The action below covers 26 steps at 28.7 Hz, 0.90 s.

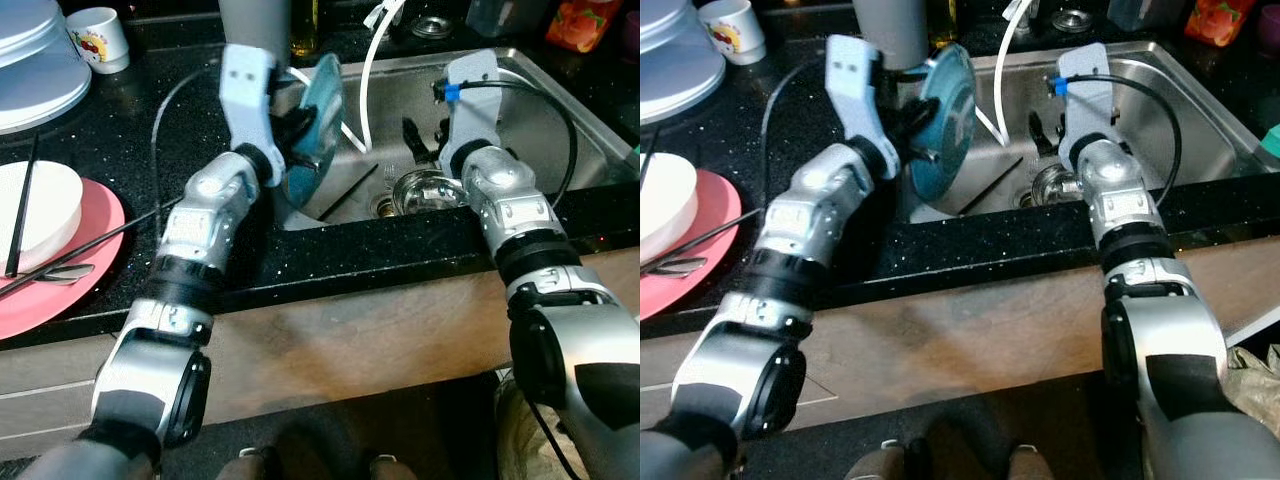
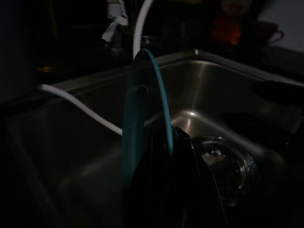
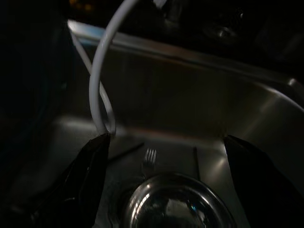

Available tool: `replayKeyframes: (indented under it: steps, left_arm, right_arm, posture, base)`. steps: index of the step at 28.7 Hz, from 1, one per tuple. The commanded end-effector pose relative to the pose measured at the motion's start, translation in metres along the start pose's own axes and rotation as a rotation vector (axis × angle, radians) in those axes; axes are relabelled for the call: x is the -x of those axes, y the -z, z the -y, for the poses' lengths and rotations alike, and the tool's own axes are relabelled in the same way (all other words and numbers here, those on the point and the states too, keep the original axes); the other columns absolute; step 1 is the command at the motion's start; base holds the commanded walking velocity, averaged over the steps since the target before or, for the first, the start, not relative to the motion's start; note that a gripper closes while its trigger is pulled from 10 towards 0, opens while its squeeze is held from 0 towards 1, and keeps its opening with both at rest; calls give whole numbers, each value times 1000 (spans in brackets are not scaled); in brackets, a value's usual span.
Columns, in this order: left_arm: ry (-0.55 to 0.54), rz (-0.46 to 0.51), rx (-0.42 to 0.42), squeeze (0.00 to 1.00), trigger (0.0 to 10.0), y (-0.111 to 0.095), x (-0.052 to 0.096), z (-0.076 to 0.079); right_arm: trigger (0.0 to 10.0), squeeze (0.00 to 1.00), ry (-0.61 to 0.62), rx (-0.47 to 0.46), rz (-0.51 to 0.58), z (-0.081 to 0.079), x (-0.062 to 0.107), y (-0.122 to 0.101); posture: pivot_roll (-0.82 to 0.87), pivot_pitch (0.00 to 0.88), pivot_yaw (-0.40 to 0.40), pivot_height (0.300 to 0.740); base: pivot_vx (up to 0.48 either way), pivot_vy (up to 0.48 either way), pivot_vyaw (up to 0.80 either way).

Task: Kitchen organization

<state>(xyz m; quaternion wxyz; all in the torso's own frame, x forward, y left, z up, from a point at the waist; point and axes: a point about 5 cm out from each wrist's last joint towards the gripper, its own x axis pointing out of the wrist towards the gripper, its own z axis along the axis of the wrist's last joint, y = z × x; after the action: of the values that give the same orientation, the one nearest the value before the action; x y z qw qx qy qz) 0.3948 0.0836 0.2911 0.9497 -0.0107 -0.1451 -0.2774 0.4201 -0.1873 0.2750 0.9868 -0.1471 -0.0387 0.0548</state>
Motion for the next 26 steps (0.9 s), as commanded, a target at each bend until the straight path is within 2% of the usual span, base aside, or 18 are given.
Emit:
replayKeyframes:
  steps: [1, 2, 7, 10, 11, 13, 14, 16, 19, 22, 26]
  left_arm:
    - [47, -11, -68, 0, 0, -1, -5, 4]
    - [100, -37, -85, 0, 0, 2, -9, 9]
    - [143, -63, -95, 0, 0, 5, -16, 16]
    - [214, -115, -143, 0, 0, 11, -19, 24]
    - [233, -131, -169, 0, 0, 13, -20, 25]
    - [233, -125, -169, 0, 0, 13, -22, 25]
    - [239, -122, -168, 0, 0, 13, -22, 25]
    - [242, -127, -174, 0, 0, 13, -23, 25]
    - [240, -138, -197, 0, 0, 15, -23, 25]
    - [257, -155, -213, 0, 0, 19, -23, 26]
    - [249, -176, -223, 0, 0, 21, -23, 26]
  right_arm:
    - [10000, 0, -18, 12, -40, 1, 0, 3]
    - [10000, 0, -20, 18, -44, 3, 0, 2]
    - [10000, 0, -38, 32, -49, 4, 0, -1]
    - [10000, 0, -52, 31, -60, 6, 0, -1]
    - [10000, 0, -74, 10, -61, 6, 1, 0]
    - [10000, 0, -115, -24, -42, 4, 1, -2]
    - [10000, 0, -182, -87, -30, 0, 1, -6]
    - [10000, 0, -234, -114, -23, -3, 2, -9]
    - [10000, 0, -303, -124, -18, -6, 3, -12]
    - [10000, 0, -422, -131, -19, -13, 6, -15]
    - [10000, 0, -477, -116, -18, -16, 8, -17]
  posture:
    - [3, 201, 39, 740]
    - [0, 200, 40, 740]
    - [-7, 204, 46, 740]
    - [-10, 210, 49, 740]
    - [-8, 213, 48, 740]
    - [-8, 213, 48, 740]
    - [-5, 216, 46, 740]
    - [-7, 217, 46, 740]
    - [-7, 217, 46, 740]
    - [-9, 221, 47, 740]
    - [-11, 222, 48, 740]
  base:
    - [0, 0, 0]
    - [0, 0, 0]
    - [0, 0, 0]
    - [0, 0, 0]
    - [0, 0, 0]
    - [0, 0, 0]
    - [0, 0, 0]
    - [0, 0, 0]
    - [0, 0, 0]
    - [0, 0, 0]
    - [0, 0, 0]
